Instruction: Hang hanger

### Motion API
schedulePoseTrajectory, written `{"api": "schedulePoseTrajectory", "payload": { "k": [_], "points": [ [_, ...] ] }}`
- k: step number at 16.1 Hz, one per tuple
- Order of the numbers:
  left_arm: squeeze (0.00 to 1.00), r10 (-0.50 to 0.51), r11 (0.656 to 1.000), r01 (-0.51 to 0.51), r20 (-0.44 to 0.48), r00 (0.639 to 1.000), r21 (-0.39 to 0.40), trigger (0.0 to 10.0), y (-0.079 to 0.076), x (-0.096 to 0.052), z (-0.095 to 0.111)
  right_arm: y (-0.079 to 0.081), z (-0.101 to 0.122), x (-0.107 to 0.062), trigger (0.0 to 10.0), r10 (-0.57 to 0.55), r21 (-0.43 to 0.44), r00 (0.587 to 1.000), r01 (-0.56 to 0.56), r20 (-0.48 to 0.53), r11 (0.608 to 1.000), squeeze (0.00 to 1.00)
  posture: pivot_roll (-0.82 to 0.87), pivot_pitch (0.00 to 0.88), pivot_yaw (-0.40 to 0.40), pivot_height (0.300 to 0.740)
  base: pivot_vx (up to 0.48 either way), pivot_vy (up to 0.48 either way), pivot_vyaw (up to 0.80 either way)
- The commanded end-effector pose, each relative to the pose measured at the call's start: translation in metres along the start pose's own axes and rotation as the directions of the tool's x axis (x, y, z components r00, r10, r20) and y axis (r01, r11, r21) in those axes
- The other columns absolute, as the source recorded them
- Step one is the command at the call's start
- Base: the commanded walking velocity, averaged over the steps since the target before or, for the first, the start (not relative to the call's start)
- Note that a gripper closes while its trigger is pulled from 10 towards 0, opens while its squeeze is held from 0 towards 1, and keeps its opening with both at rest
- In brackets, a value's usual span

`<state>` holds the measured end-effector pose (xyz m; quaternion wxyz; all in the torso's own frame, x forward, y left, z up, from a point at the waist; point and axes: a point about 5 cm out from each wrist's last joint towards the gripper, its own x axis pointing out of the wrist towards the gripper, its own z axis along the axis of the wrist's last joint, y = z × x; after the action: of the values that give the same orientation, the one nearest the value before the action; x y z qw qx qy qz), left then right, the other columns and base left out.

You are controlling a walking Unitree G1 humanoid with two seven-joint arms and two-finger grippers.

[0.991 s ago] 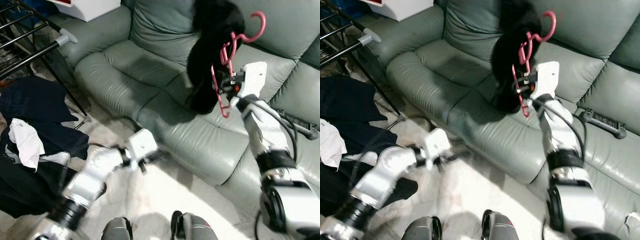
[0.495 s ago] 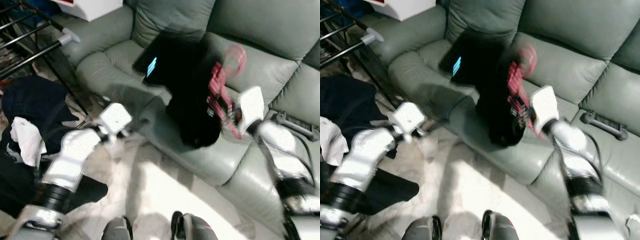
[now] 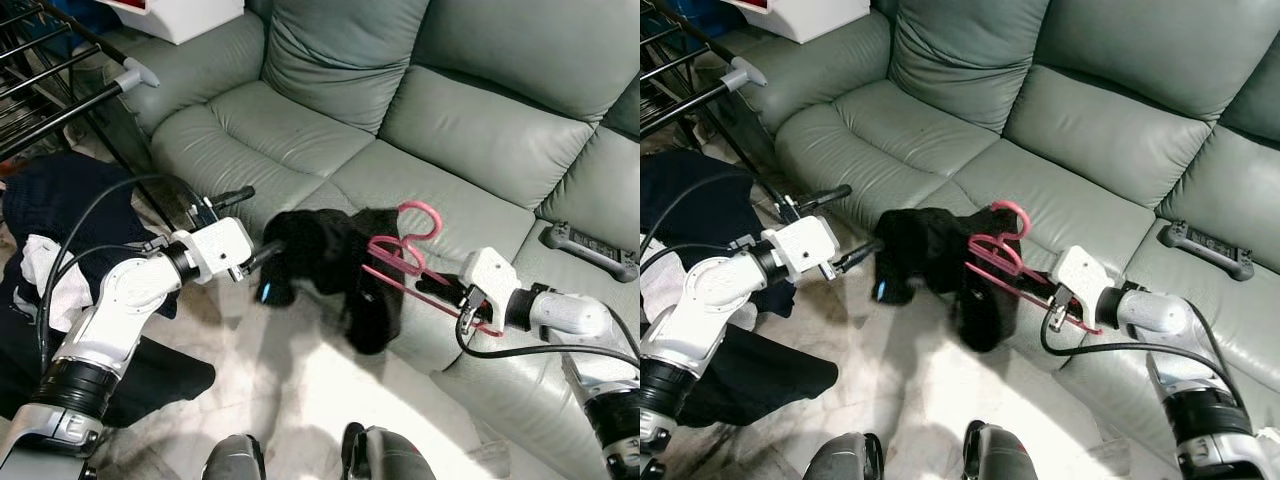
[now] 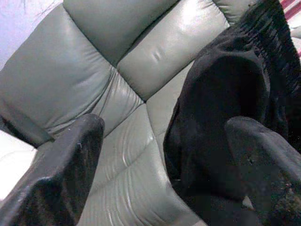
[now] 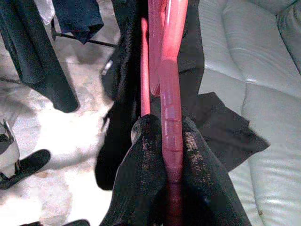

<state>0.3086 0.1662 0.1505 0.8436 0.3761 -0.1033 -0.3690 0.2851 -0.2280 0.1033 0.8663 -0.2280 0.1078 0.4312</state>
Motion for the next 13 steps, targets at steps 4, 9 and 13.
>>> {"api": "schedulePoseTrajectory", "payload": {
  "k": [4,9,13],
  "points": [
    [1.0,-0.012,1.0,0.012,-0.013,1.0,0.007,10.0,-0.002,-0.0027,-0.0027,-0.002,0.0067,-0.0008,10.0,0.005,-0.025,1.0,-0.004,0.017,1.0,0.0,-0.07,0.112,-0.014,0.74,0.0,0.0,0.0],
    [1.0,-0.012,1.0,0.012,-0.013,1.0,0.007,10.0,-0.002,-0.0027,-0.0027,-0.002,0.0067,-0.0008,10.0,0.005,-0.025,1.0,-0.004,0.017,1.0,0.0,-0.07,0.112,-0.014,0.74,0.0,0.0,0.0],
    [1.0,-0.012,1.0,0.012,-0.013,1.0,0.007,10.0,-0.002,-0.0027,-0.0027,-0.002,0.0067,-0.0008,10.0,0.005,-0.025,1.0,-0.004,0.017,1.0,0.0,-0.07,0.112,-0.014,0.74,0.0,0.0,0.0]
  ]
}}
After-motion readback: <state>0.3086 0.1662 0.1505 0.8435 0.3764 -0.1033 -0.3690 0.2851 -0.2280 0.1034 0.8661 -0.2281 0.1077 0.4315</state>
